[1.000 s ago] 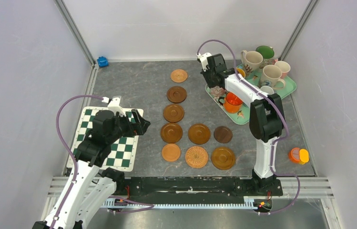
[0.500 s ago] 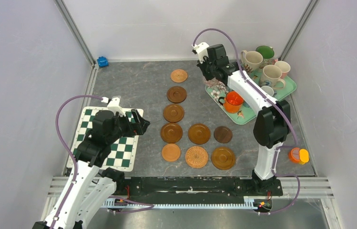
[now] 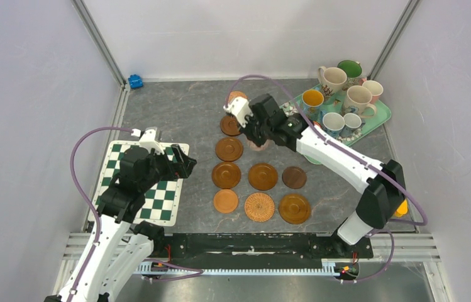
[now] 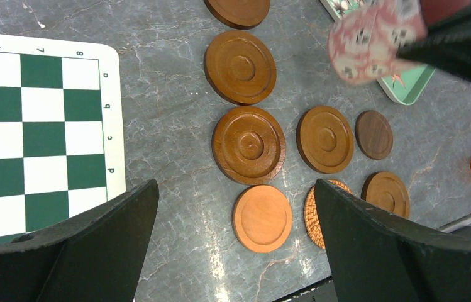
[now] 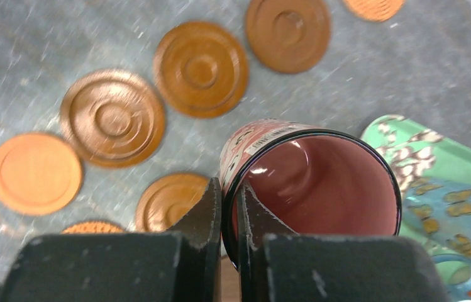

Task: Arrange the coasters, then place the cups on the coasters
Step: Pick up the cup from the tray, then place the cup on the coaster.

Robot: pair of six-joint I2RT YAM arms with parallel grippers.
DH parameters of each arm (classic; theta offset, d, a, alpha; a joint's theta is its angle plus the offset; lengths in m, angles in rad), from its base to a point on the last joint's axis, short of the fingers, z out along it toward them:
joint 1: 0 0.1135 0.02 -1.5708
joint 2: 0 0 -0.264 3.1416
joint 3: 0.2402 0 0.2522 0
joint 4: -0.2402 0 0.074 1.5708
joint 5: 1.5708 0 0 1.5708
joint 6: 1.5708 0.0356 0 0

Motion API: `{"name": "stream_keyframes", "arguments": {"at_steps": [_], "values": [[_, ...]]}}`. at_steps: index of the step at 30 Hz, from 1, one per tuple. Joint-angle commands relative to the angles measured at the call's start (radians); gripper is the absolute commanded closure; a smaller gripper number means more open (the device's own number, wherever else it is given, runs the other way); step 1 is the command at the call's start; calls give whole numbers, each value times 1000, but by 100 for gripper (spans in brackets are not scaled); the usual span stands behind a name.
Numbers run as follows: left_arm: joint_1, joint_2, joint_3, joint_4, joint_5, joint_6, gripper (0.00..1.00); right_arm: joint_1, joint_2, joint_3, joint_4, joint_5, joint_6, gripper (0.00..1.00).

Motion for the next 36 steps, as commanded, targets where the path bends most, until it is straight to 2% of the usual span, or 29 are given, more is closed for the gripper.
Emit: {"name": "stream_keyframes", "arguments": {"at_steps": [1, 7, 14, 36], "values": [[-1, -14, 2, 1, -24, 12, 0, 54, -115, -90, 26, 15, 8, 100], [-3, -11, 4, -4, -33, 11, 0, 90, -189, -232, 57, -23, 41, 100], [-3, -13, 4, -7, -51, 9, 0, 91, -229, -304, 76, -118, 86, 100], [-2, -3, 4, -12, -65, 6, 0, 96, -271, -459, 211, -111, 76, 100]]}}
